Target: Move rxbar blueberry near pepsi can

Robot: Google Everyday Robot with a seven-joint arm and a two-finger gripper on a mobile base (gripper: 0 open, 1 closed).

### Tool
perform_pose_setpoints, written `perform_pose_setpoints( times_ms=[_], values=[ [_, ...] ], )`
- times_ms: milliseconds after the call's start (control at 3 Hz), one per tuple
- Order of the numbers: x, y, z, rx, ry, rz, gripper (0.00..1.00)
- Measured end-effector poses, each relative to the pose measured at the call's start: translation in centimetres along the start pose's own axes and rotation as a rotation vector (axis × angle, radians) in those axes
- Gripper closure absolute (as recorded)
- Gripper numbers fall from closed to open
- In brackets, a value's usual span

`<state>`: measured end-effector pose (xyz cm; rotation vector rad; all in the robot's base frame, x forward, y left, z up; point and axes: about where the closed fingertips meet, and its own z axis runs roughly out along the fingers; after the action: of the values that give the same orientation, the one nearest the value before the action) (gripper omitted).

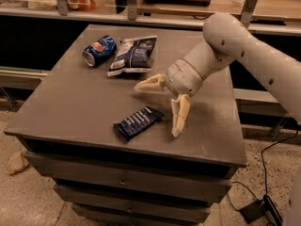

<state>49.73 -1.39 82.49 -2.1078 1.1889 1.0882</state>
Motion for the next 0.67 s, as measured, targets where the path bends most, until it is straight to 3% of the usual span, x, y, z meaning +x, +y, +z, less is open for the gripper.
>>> perform_pose_setpoints(
  times_ms=[667],
  values=[
    [1.17,0.54,0.43,-0.036,0.031,0.059,0.48]
  ],
)
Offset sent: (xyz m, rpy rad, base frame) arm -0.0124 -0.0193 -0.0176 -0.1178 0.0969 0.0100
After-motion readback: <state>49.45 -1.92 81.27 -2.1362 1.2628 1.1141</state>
